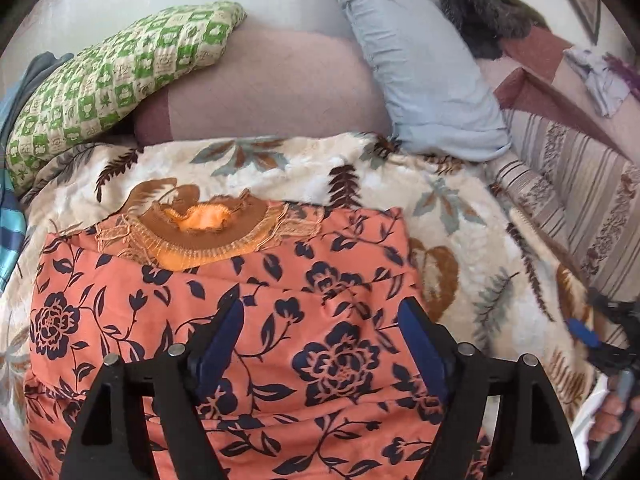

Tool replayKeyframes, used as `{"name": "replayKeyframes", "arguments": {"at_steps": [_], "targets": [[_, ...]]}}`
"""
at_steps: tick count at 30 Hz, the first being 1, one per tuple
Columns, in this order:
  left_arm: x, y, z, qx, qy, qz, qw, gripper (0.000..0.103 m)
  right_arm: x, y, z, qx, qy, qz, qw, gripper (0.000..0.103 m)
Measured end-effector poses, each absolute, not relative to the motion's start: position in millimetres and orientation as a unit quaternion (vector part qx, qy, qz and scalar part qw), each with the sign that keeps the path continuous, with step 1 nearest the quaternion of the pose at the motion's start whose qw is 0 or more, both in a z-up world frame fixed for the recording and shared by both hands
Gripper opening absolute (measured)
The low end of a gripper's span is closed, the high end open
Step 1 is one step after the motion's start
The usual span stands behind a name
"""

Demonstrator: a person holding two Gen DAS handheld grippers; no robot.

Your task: Fold small clothes

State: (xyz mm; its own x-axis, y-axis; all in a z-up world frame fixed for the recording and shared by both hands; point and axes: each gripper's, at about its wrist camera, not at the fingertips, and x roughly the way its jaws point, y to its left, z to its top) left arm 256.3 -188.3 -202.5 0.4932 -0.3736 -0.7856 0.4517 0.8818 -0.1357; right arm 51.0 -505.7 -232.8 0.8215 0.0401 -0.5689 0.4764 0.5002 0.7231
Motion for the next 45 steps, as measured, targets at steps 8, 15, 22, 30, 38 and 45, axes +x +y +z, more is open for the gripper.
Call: {"name": "replayKeyframes", "arguments": {"at_steps": [8, 15, 22, 30, 38, 45], "targets": [[259, -238, -281, 0.14, 0.483, -0.099, 0.859, 0.08, -149, -579, -144, 0.422, 0.203, -0.198, 0.861, 0.071], [232, -291, -240, 0.172, 0.453, -0.125, 0.866, 0.08, -227, -596, -103, 0.405, 0.167, -0.234, 0.868, 0.071], [229, -308, -266, 0.212, 0.493, -0.126, 0.834, 0.08, -229, -586, -102, 0.392, 0.17, -0.203, 0.881, 0.071], [248, -284, -244, 0.119, 0.503, -0.108, 0.849, 0.08, -224, -578, -100, 0.368, 0.174, -0.19, 0.893, 0.071], [248, -243, -203, 0.094, 0.462, -0.087, 0.878, 0.08, -225, -575, -99, 0.367, 0.172, -0.174, 0.897, 0.071], [230, -181, -241, 0.141, 0.491, -0.04, 0.859, 0.08, -221, -571, -99, 0.373, 0.173, -0.163, 0.897, 0.071]]}}
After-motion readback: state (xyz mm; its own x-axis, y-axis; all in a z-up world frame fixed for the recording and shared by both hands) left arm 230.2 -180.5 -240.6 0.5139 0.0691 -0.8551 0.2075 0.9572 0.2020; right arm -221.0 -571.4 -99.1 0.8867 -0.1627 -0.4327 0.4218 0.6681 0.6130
